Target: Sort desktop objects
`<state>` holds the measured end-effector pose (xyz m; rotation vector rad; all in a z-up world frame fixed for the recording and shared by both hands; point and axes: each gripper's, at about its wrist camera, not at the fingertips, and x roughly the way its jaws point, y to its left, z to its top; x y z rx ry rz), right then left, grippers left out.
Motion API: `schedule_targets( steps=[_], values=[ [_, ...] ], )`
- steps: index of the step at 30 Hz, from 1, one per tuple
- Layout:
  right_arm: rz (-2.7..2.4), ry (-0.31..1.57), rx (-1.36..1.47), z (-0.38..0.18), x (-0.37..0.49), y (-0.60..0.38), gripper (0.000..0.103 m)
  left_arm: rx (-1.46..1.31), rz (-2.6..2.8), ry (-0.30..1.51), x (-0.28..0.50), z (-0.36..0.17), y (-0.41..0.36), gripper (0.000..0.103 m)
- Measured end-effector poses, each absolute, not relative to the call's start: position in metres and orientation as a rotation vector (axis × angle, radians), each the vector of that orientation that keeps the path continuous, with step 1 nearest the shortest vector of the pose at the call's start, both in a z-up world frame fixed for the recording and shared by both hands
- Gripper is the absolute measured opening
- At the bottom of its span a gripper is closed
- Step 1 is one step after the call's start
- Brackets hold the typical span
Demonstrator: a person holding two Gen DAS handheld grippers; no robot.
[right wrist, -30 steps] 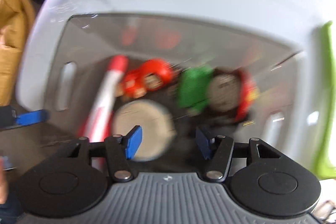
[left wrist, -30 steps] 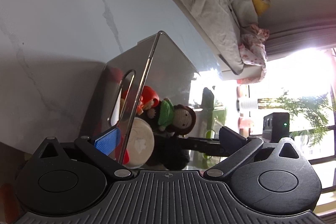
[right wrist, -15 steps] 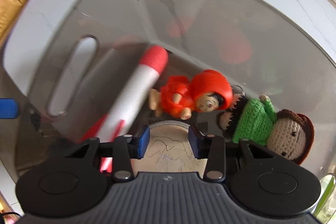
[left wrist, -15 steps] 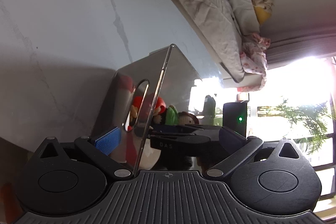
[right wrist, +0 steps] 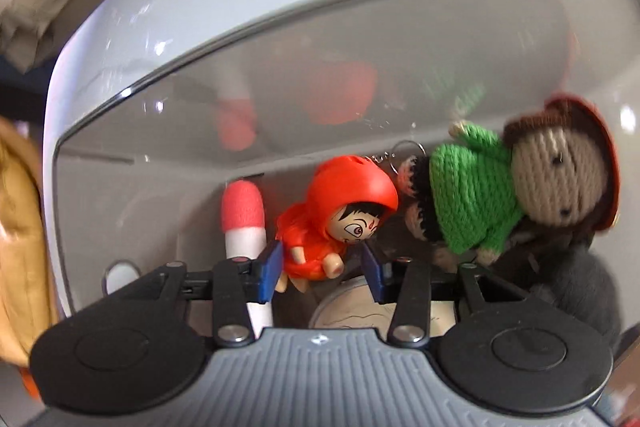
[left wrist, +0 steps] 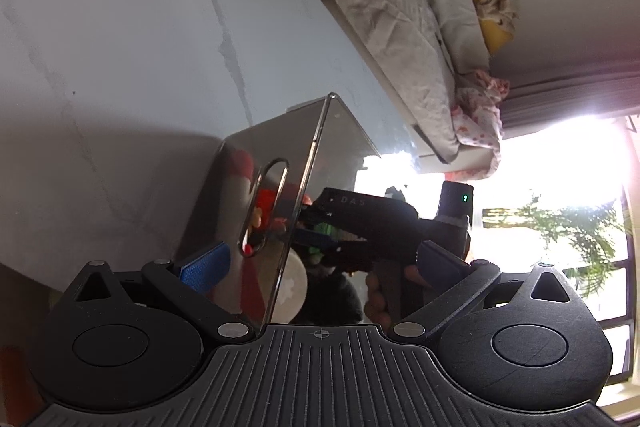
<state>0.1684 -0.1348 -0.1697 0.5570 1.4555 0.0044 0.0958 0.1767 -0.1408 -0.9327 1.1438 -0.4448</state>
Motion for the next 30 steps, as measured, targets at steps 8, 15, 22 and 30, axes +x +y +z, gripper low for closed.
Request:
schedule_targets(
  steps=[8, 15, 22, 30],
  values=[
    [-0.091, 1.391, 0.939, -0.194, 0.148, -0.149, 0.041, -0.951, -0.446, 1.147, 0.094, -0.146, 0.181, 0.103],
    [-0.197, 1.214, 1.346, -0.213, 0.117, -0.15, 0.04, -0.963, -0.433, 1.141, 0.094, -0.149, 0.185, 0.103],
    [-0.175, 1.203, 1.371, -0.22, 0.123, -0.146, 0.046, -0.935, -0.436, 1.149, 0.094, -0.145, 0.18, 0.103],
    [0.06, 1.312, 1.282, -0.181, 0.113, -0.221, 0.053, -0.865, -0.41, 1.154, 0.096, -0.136, 0.174, 0.103]
  ],
)
